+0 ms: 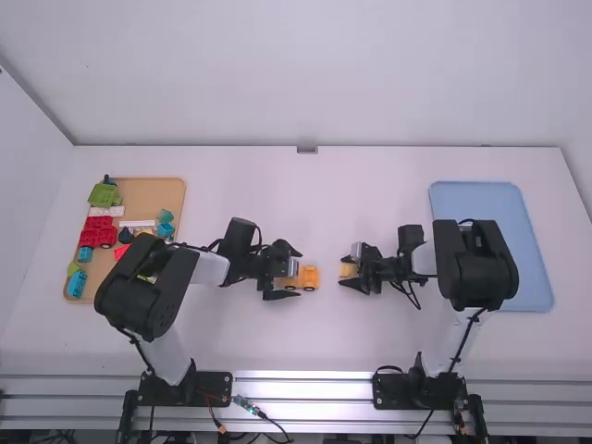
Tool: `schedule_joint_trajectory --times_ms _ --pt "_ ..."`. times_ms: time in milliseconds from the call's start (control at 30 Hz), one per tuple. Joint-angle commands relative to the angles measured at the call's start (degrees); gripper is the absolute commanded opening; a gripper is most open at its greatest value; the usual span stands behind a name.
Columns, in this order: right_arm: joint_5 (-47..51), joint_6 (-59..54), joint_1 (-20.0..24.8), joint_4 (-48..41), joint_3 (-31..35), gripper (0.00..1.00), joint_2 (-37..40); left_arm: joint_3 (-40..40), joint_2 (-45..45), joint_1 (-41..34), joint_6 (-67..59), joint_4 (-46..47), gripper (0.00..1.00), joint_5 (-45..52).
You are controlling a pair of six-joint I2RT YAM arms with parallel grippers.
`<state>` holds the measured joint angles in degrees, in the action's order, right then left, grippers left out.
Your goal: Assemble lego blocks to make yellow taxi
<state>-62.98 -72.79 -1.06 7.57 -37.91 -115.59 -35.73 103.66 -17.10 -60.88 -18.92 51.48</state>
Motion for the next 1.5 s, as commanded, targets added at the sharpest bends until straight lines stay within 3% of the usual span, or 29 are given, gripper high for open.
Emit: schedule_joint_trajectory --times_ms 0,133,200,267,533,1067,1467 --pt "0.2 -0.8 0.3 -0.2 -0.3 0.6 1.0 -0.4 0.5 -0.2 0.0 0.2 0.99 2.1" --pt "1.2 -0.5 0.3 0.0 -0.3 0.54 1.0 -0.4 0.5 -0.1 -0.1 0.3 0.99 2.1" --pt "1.8 -0.5 0.3 -0.4 -0.3 0.4 1.0 -0.4 0.5 -0.2 0.0 0.3 0.99 2.1" --pt "1.7 -0.6 0.3 -0.4 -0.3 0.34 1.0 -0.4 0.5 -0.2 -0.1 0.5 0.99 2.1" --pt "1.4 -0.6 0.3 -0.3 -0.3 0.31 1.0 -0.4 1.7 -0.2 -4.5 2.5 1.0 2.1" --pt "-1.6 -0.8 0.3 -0.5 -0.4 0.3 1.0 -1.1 9.5 -0.2 3.0 -9.2 0.96 6.1" --pt "-2.9 -0.8 0.2 -0.3 -0.4 0.27 1.1 -1.9 10.9 -0.1 4.5 -9.8 0.73 6.6"
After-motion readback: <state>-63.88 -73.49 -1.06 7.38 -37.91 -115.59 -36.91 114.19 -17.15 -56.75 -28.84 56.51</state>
